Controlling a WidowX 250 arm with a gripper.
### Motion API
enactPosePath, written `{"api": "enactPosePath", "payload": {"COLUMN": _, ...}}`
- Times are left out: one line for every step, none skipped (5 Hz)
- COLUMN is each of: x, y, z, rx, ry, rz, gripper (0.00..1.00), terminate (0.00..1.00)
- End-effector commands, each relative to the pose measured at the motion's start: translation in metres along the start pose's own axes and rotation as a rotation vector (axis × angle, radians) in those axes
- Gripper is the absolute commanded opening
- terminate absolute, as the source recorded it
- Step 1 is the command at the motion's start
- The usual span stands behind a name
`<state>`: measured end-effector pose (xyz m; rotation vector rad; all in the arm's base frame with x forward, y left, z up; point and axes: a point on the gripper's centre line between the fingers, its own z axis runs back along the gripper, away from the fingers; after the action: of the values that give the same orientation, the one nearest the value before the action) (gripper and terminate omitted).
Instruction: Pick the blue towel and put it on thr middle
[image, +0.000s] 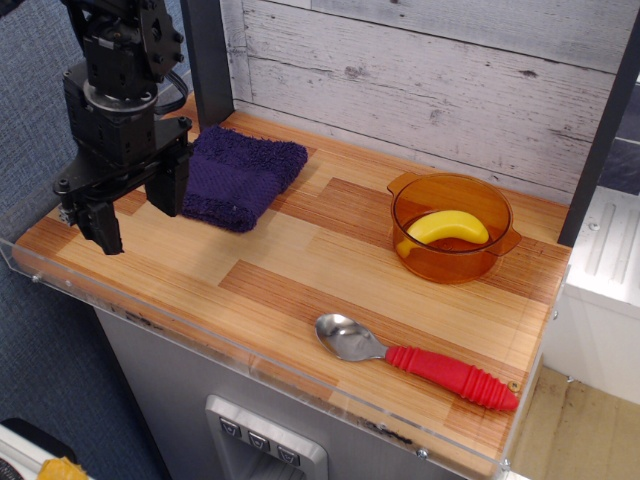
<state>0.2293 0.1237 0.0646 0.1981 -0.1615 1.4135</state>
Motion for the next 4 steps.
{"api": "enactPosePath", "payload": {"x": 0.000, "y": 0.000, "z": 0.000, "rx": 0.000, "ry": 0.000, "rz": 0.000, "gripper": 1.00, "terminate": 0.00}}
{"api": "enactPosePath", "payload": {"x": -0.014, "y": -0.012, "z": 0.012, "rx": -0.033, "ry": 0.001, "rz": 0.024, "gripper": 1.00, "terminate": 0.00}}
{"api": "enactPosePath", "payload": {"x": -0.021, "y": -0.023, "z": 0.026, "rx": -0.071, "ry": -0.017, "rz": 0.002, "gripper": 1.00, "terminate": 0.00}}
{"api": "enactPosePath", "payload": {"x": -0.021, "y": -0.040, "z": 0.029, "rx": -0.122, "ry": -0.018, "rz": 0.006, "gripper": 1.00, "terminate": 0.00}}
